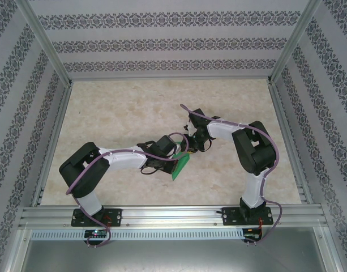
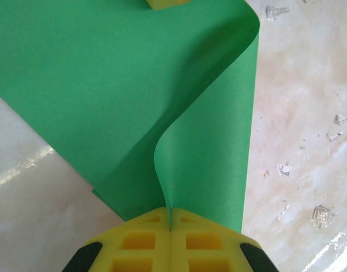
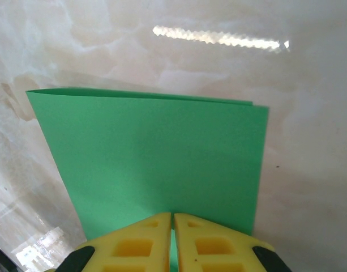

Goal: Fold a paper plane with a square sheet of paper (pick it up from the middle)
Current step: Third fold the triangle at the center of the table.

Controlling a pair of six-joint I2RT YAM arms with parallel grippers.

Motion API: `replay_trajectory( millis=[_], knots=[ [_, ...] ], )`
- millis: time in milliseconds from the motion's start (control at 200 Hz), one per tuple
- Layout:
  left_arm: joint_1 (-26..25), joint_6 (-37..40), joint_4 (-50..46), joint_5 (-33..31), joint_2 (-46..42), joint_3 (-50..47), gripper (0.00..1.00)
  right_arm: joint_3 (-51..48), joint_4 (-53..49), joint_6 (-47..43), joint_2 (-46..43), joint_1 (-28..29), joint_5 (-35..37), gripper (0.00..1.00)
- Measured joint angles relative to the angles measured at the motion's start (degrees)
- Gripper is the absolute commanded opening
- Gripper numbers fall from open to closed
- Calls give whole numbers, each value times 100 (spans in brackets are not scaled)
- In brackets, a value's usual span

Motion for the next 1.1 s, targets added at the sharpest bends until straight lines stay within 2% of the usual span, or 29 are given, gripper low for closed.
replay_trajectory(
  millis=[899, 1099],
  knots=[
    [0, 24, 11, -52, 55, 0, 2, 15, 13, 136, 2, 0, -24, 13],
    [0, 33, 13, -55, 57, 0, 2, -9, 24, 304, -317, -55, 39, 17]
  ],
)
